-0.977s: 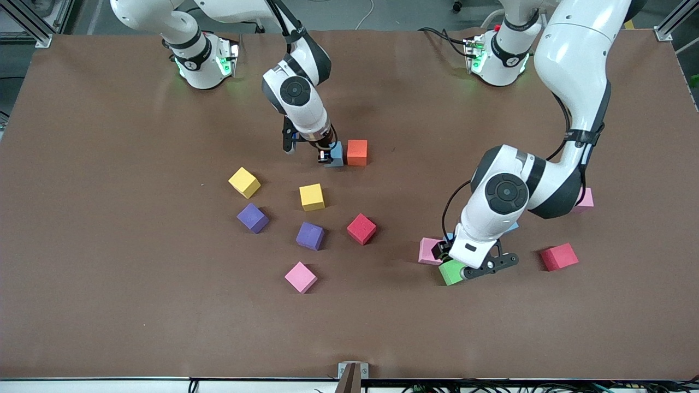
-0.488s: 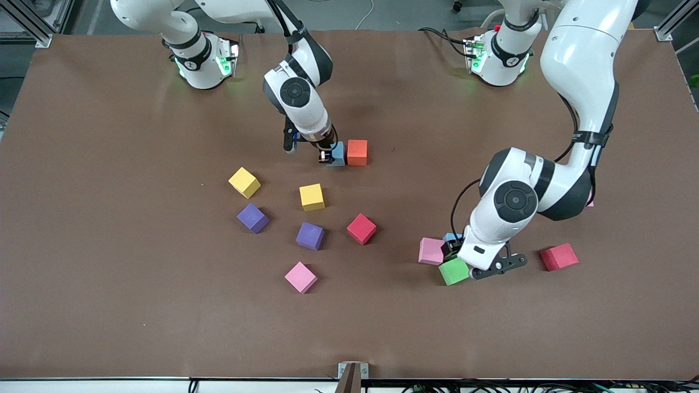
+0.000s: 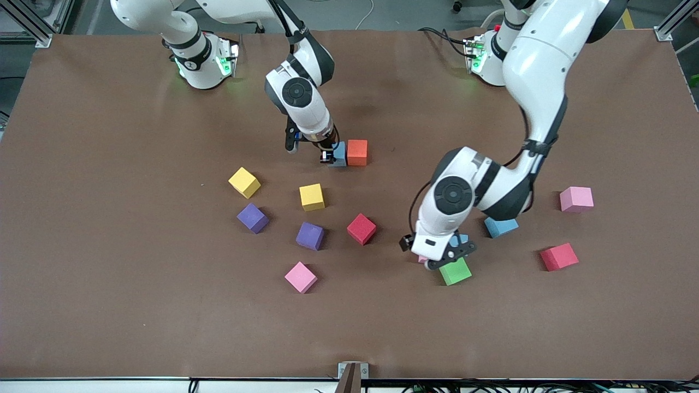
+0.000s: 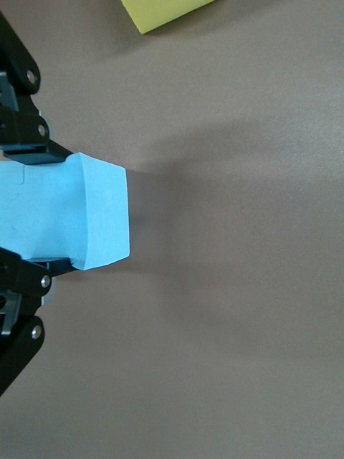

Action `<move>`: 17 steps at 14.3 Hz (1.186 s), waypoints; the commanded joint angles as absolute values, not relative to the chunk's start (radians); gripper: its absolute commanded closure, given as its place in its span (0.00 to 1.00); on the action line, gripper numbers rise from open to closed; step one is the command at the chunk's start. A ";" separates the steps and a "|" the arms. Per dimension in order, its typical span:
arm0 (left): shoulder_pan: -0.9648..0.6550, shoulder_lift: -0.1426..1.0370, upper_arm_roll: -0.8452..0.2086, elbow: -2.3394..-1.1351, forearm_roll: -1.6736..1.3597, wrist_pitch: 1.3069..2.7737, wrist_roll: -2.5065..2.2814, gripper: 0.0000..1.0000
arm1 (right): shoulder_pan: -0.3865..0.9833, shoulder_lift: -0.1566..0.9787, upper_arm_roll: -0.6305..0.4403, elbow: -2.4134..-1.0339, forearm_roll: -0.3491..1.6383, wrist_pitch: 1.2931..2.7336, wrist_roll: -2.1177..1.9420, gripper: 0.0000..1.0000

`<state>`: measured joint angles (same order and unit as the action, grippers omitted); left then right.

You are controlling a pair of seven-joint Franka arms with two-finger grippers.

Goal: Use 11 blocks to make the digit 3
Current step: 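Release the orange block and grasp the hot pink block with the left gripper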

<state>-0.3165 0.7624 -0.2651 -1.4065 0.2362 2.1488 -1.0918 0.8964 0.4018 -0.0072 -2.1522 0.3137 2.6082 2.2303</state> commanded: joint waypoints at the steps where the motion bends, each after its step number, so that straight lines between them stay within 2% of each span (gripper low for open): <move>1: -0.362 0.808 -0.264 -1.355 0.227 2.186 -1.231 0.00 | 0.916 0.420 -0.014 -2.134 0.337 2.606 2.246 1.00; 7: -0.448 0.856 -0.259 -1.315 0.201 2.238 -1.550 0.00 | 0.917 0.428 -0.014 -2.125 0.347 2.606 2.247 1.00; 9: -0.462 0.877 -0.256 -1.296 0.199 2.313 -1.607 0.00 | 0.919 0.431 -0.014 -2.122 0.347 2.606 2.247 1.00; 13: -0.494 0.925 -0.255 -1.254 0.199 2.350 -1.600 0.00 | 0.931 0.439 -0.014 -2.121 0.347 2.606 2.247 1.00; 17: -0.514 0.951 -0.255 -1.253 0.198 2.327 -1.608 0.00 | 0.936 0.440 -0.014 -2.121 0.347 2.606 2.247 1.00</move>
<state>-0.4890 0.9272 -0.2661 -1.2852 0.2165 2.3456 -1.5966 0.9133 0.4127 -0.0074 -2.1370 0.3200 2.6062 2.2348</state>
